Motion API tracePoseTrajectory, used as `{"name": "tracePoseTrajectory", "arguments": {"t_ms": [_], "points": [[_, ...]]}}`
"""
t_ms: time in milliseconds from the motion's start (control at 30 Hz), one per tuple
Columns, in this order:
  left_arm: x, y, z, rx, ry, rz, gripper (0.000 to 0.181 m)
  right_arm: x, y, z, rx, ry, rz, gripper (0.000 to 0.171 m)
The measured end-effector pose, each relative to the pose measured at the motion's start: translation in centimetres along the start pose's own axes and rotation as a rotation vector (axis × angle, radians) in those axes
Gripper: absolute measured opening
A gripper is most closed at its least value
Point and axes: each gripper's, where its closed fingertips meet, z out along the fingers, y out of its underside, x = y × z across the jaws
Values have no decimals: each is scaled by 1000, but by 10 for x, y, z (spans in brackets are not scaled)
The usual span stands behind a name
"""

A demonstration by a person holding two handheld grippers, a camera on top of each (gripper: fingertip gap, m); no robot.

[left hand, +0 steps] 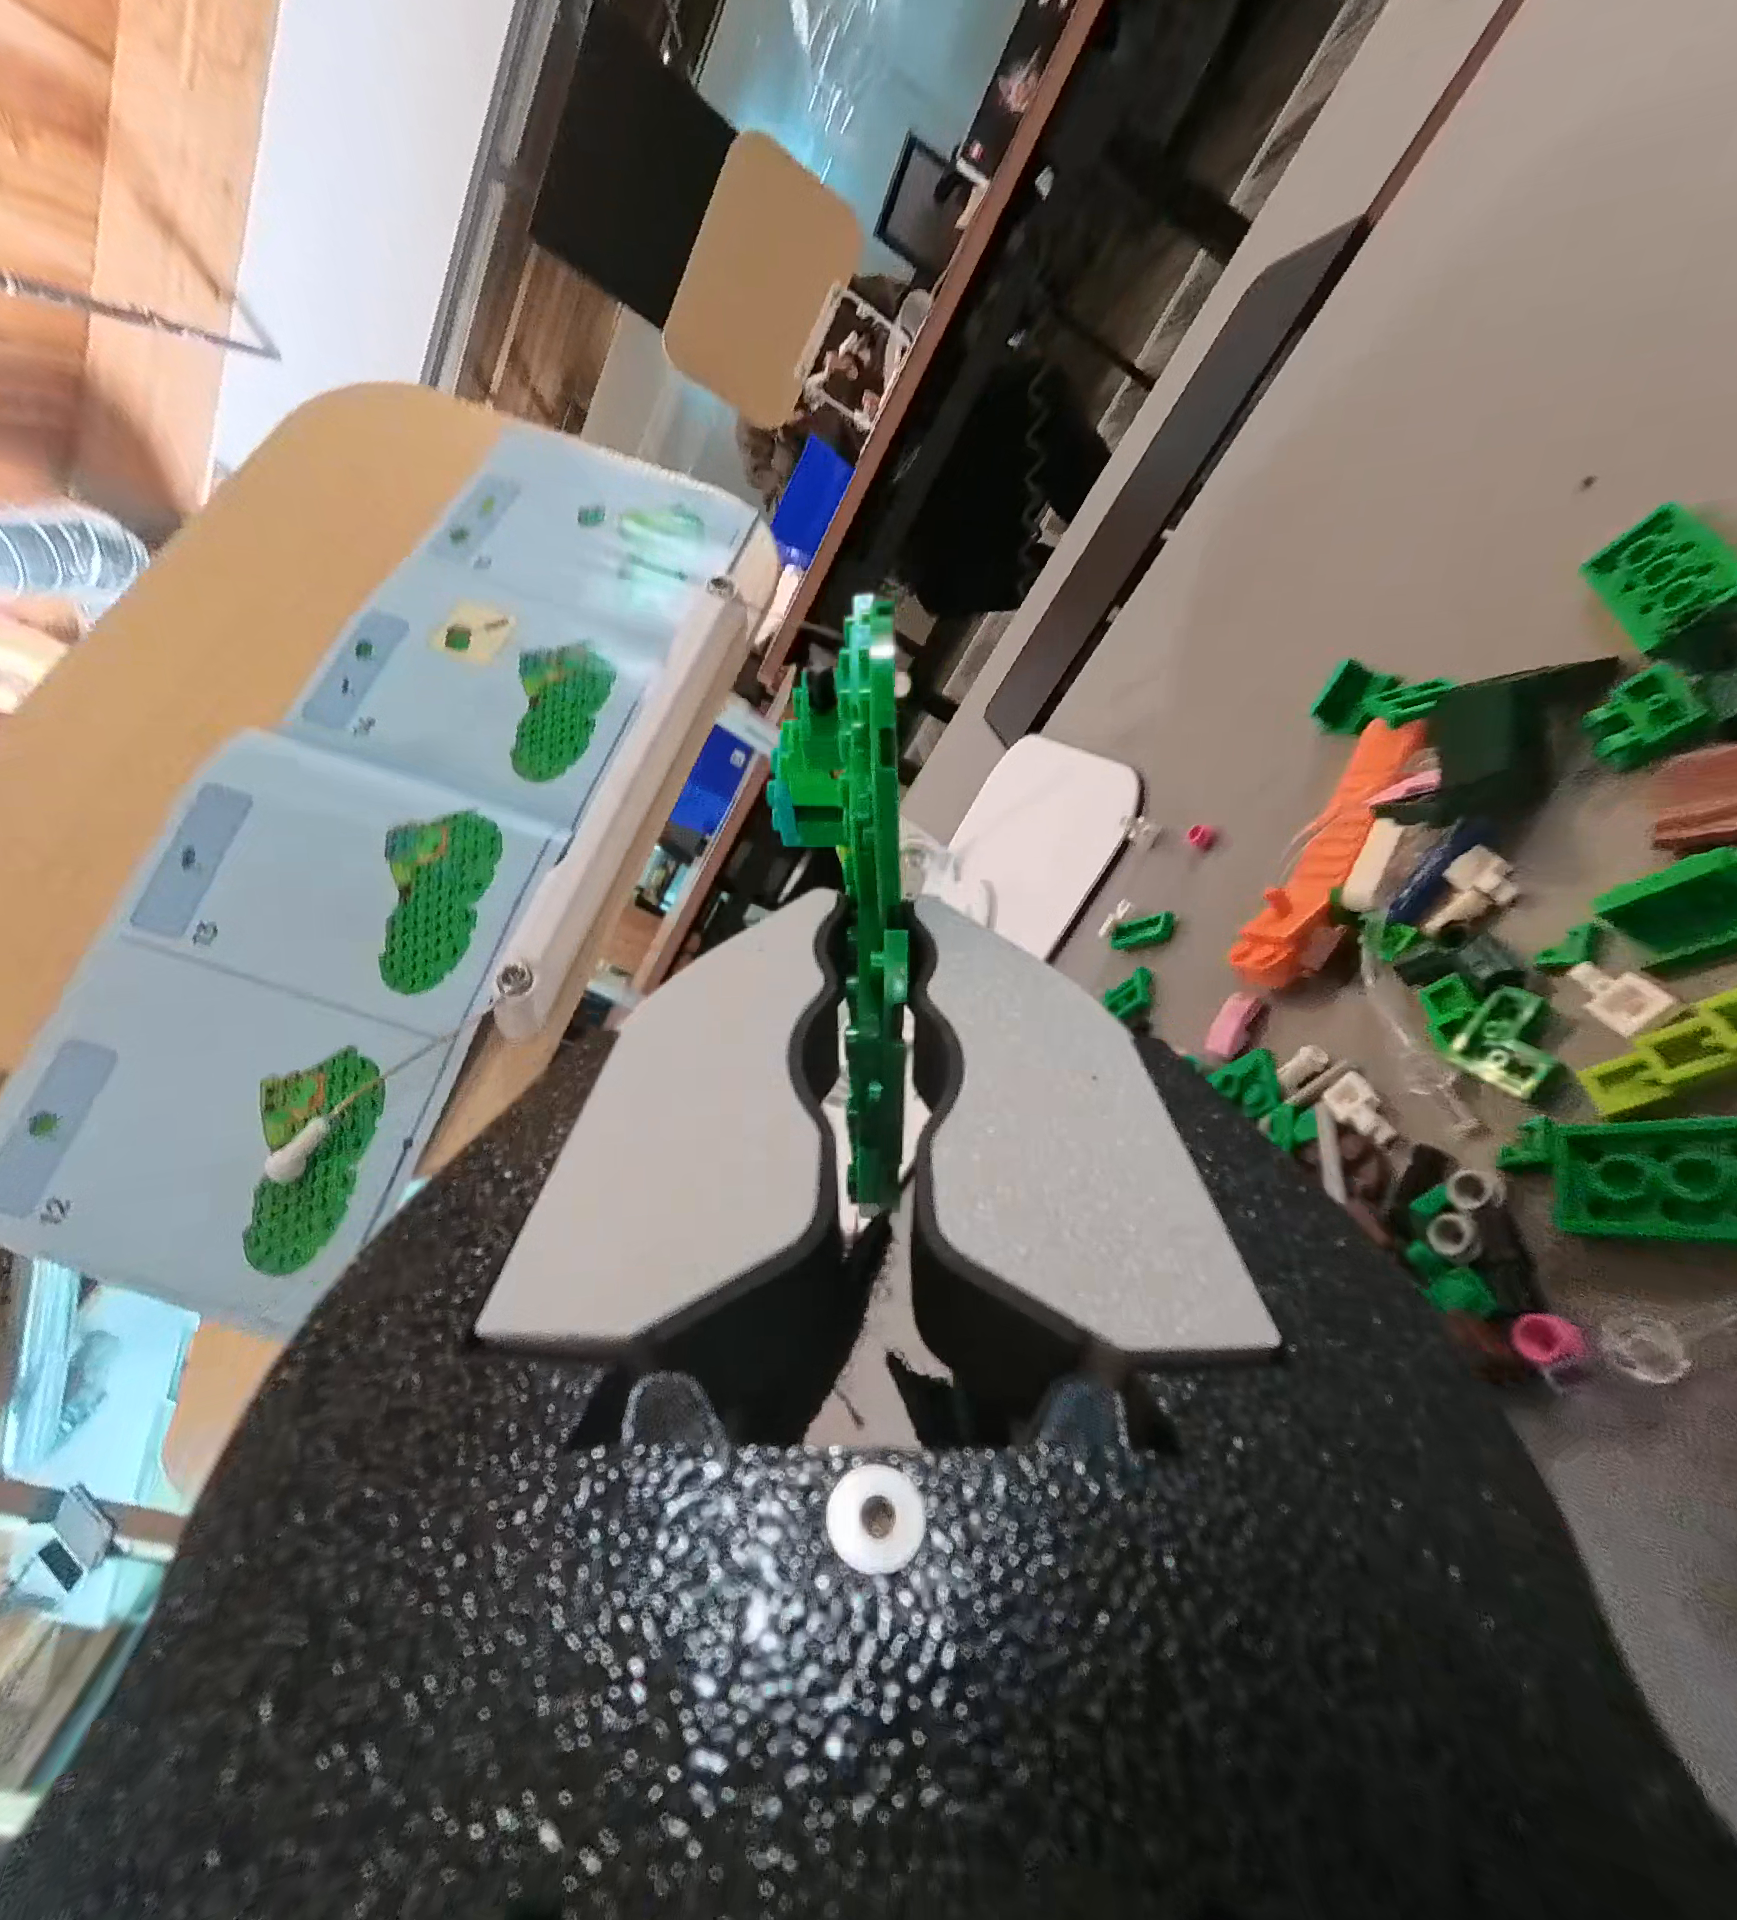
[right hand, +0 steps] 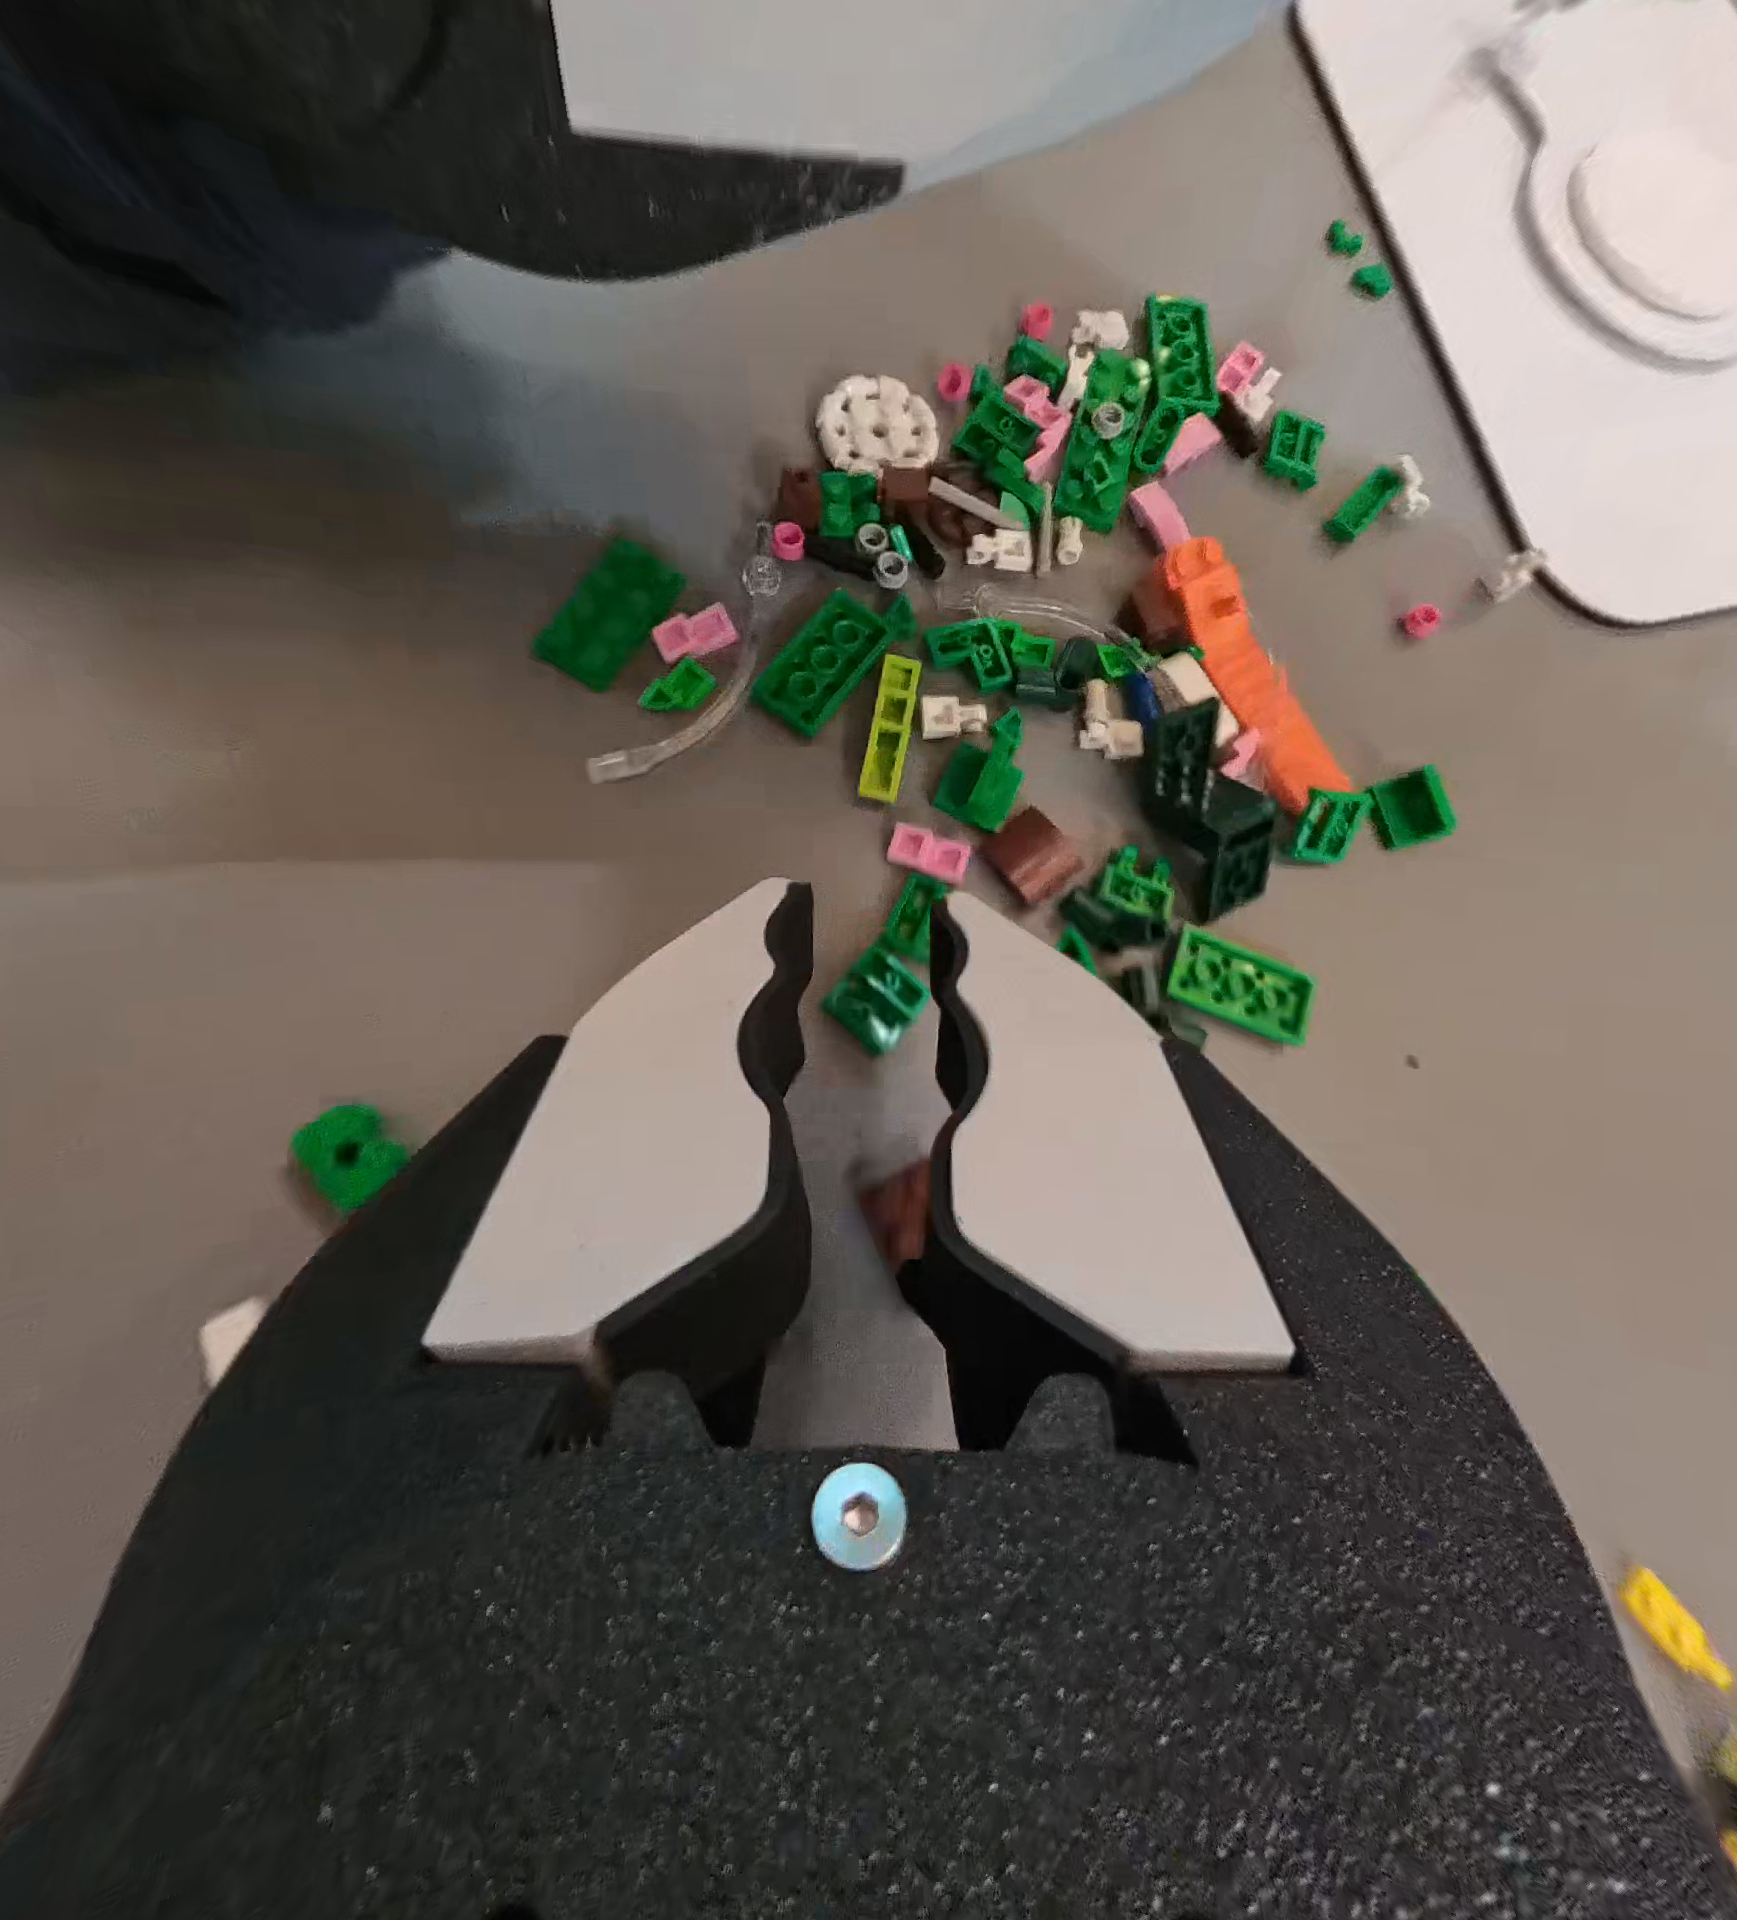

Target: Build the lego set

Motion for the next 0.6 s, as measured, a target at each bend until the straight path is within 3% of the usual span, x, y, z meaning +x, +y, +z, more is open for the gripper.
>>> {"name": "tracePoseTrajectory", "arguments": {"t_ms": [300,467,600], "points": [[-12,17,2,-31,-15,-111,8,3,-11,42,-69,8,25,15],[-10,16,2,-30,-4,-108,8,6,-13,46,-134,20,-14,7],[-4,10,2,-1,34,-110,8,13,-22,26,-87,115,-184,7]]}}
